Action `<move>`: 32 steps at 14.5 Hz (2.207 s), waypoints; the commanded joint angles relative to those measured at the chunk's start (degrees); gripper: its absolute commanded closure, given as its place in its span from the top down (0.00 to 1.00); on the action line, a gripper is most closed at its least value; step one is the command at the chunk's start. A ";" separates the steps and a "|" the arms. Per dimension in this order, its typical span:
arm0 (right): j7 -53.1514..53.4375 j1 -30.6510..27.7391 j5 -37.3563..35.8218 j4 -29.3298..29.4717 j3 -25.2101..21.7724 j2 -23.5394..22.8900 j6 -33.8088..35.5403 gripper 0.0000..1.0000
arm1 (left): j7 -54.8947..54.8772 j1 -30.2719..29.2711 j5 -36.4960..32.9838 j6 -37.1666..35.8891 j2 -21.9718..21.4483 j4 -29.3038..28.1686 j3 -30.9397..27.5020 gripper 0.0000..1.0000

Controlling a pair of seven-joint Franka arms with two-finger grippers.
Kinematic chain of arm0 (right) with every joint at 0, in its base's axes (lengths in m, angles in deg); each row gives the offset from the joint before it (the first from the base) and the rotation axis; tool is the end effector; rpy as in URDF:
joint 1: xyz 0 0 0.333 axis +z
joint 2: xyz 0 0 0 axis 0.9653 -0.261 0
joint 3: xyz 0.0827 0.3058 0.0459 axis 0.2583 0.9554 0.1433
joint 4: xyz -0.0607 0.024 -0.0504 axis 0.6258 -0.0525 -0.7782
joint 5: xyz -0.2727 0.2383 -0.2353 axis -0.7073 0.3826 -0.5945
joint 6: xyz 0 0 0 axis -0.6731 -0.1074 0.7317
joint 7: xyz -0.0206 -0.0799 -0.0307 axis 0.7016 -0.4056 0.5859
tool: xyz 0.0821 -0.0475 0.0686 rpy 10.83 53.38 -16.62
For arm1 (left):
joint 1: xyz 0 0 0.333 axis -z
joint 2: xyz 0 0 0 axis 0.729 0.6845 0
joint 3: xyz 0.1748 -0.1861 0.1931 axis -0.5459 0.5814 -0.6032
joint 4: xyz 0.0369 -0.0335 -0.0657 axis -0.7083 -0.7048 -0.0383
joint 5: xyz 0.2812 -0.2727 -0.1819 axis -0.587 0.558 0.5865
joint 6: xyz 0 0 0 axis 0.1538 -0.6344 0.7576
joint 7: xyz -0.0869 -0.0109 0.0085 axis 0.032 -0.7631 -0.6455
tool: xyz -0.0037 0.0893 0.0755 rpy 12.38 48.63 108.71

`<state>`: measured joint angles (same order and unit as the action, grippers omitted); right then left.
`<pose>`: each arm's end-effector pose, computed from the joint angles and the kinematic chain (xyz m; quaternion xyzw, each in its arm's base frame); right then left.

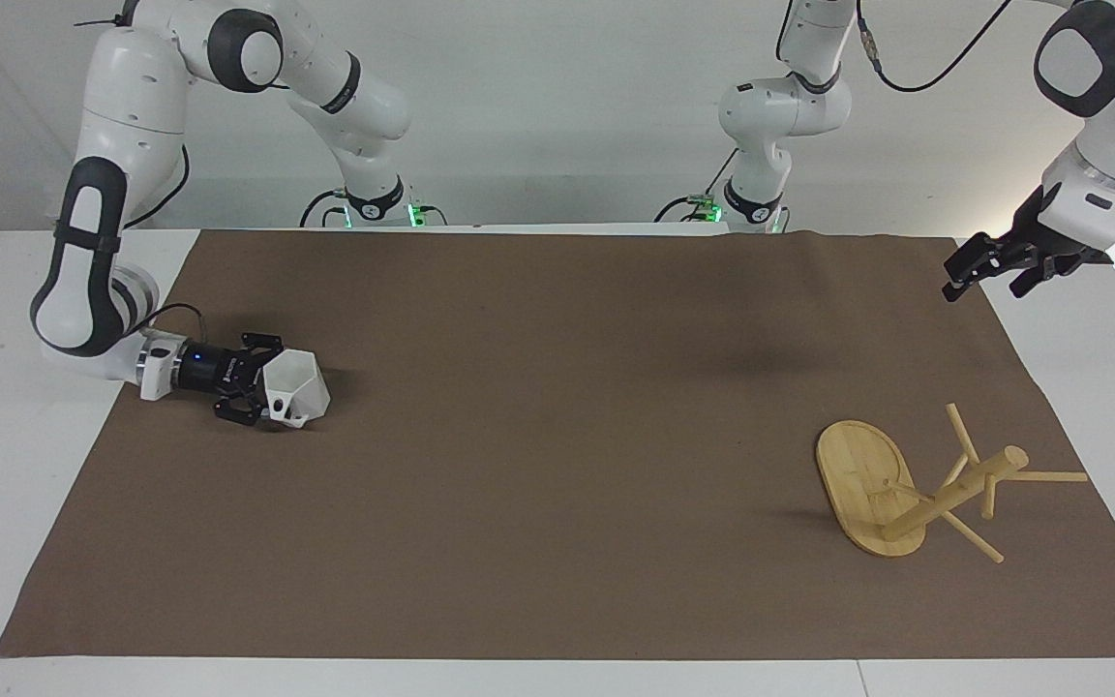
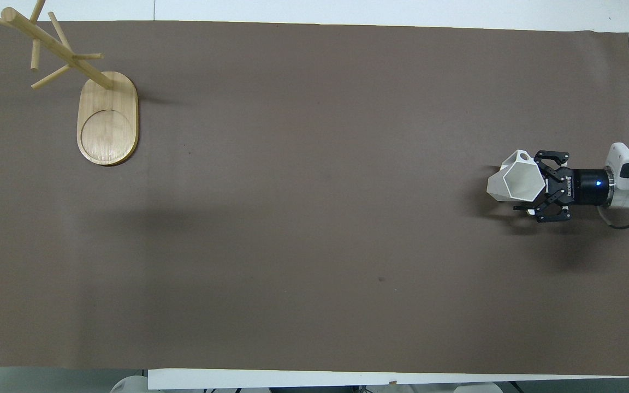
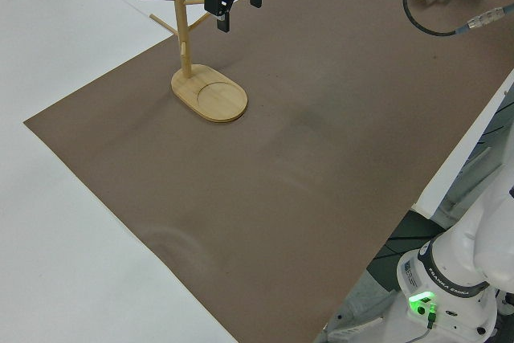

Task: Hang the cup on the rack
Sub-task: 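Lift the mug with the right gripper while the left gripper reaches in, then pass the mug from the right gripper to the left gripper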

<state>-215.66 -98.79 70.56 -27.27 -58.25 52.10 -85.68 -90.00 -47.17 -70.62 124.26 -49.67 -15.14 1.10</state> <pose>0.5395 -0.1928 0.1856 -0.6093 -0.5353 -0.4136 0.4137 0.6103 0.0184 0.6002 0.9997 -0.0119 -0.0150 0.0119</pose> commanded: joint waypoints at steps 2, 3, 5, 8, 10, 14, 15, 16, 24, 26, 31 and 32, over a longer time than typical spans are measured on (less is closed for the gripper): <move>-1.50 0.62 1.42 -2.05 0.07 0.83 -0.86 1.00 | -0.48 0.19 -0.84 1.03 -1.12 -1.34 -0.11 1.00; -2.20 1.41 1.42 -2.32 0.07 0.83 -0.77 1.00 | -0.31 0.28 -0.84 1.03 -1.12 -1.34 -0.11 1.00; -2.65 2.29 1.42 -2.23 0.07 0.83 -0.77 0.99 | -0.13 0.28 -0.84 0.60 -1.20 -1.43 -0.11 1.00; -2.73 3.18 1.42 -2.14 -0.02 0.83 -0.94 0.93 | -0.13 0.28 -0.84 0.86 -1.29 -1.52 -0.11 1.00; -2.82 3.09 1.33 -2.06 -0.02 0.83 -0.77 0.70 | -0.13 0.19 -0.84 0.34 -1.38 -1.61 -0.11 1.00; 0.93 3.27 1.86 -1.01 4.62 1.79 0.20 0.31 | 0.13 0.36 -0.84 0.94 -2.00 -3.45 -0.11 1.00; 4.70 3.44 2.12 -0.83 6.82 2.93 -0.32 0.30 | 0.13 0.45 -0.84 0.95 -2.00 -3.45 -0.11 1.00; 7.96 4.31 2.82 -0.83 9.88 3.90 -1.46 0.30 | 0.22 0.45 -0.84 0.95 -2.00 -3.45 -0.11 1.00; 21.87 28.03 23.37 1.72 12.02 6.37 -21.75 0.30 | 24.79 14.58 -0.84 14.56 -5.33 -12.24 0.25 1.00; 22.23 32.86 27.77 2.42 12.02 6.37 -29.99 0.30 | 29.55 19.33 -0.76 15.18 -5.25 -11.81 0.33 1.00; 23.72 43.24 36.57 3.92 12.20 6.54 -43.10 0.30 | 40.46 29.71 -0.32 18.07 -2.53 -11.80 0.51 0.99; 23.81 44.74 37.45 4.09 12.37 6.81 -45.65 0.31 | 41.17 30.85 -0.06 19.13 -1.39 -11.54 0.51 0.98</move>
<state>-193.25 -56.50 105.93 -23.92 -45.84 58.66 -127.46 -50.89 -18.73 -70.60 140.44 -52.15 -25.56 2.54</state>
